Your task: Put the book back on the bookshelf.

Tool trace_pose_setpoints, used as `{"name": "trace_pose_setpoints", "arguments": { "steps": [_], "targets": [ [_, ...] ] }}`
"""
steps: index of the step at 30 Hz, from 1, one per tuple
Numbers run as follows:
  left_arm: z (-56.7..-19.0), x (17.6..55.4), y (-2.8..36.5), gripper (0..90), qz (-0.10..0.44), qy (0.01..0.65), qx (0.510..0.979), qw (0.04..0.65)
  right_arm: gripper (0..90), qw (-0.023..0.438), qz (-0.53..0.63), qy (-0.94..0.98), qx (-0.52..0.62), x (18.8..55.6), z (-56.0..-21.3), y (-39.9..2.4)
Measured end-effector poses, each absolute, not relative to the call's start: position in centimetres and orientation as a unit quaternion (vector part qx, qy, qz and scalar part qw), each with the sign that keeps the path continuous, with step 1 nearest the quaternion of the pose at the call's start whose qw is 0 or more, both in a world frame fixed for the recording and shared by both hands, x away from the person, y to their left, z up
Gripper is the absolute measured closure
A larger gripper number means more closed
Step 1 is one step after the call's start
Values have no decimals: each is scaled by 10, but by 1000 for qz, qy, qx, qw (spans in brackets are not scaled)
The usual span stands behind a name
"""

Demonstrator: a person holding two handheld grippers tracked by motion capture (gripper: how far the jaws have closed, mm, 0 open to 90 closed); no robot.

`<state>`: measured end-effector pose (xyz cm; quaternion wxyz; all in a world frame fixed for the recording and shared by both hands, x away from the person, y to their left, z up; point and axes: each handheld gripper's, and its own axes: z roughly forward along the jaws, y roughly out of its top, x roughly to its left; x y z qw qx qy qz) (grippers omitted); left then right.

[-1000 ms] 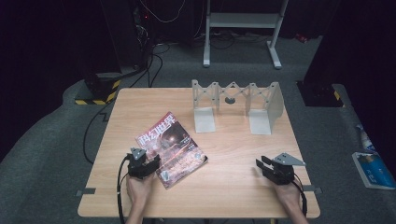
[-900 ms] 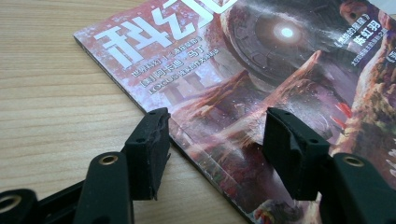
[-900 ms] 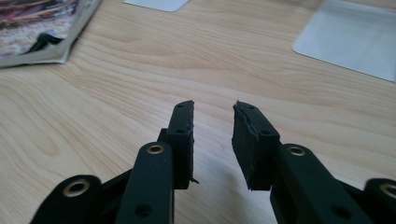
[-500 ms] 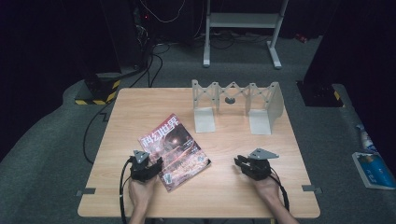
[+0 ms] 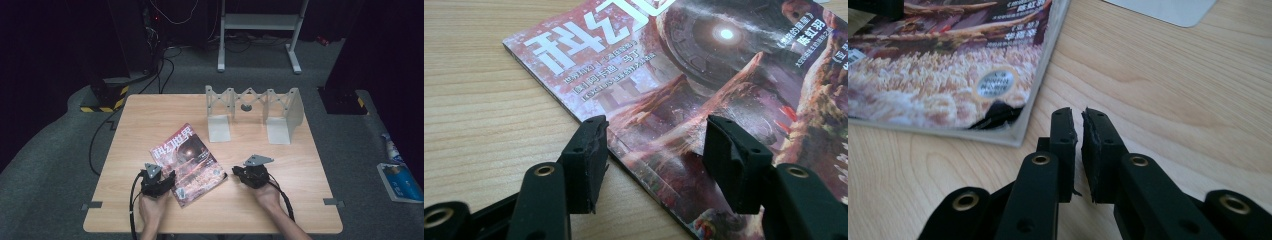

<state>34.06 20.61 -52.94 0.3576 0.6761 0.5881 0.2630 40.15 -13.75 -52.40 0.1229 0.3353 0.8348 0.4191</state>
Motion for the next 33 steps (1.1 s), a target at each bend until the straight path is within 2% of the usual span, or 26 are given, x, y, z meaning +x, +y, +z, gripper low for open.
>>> {"name": "trace_pose_setpoints", "arguments": {
  "steps": [16,27,33],
  "targets": [
    [-531,333,202,430,262,581,678,365,833,109,399,846,338,423,-526,-101],
    [-531,327,199,455,265,578,679,366,872,94,393,853,331,415,-524,-104],
    [-531,322,197,472,264,579,676,370,892,103,386,861,315,403,-523,-104]
  ]
}}
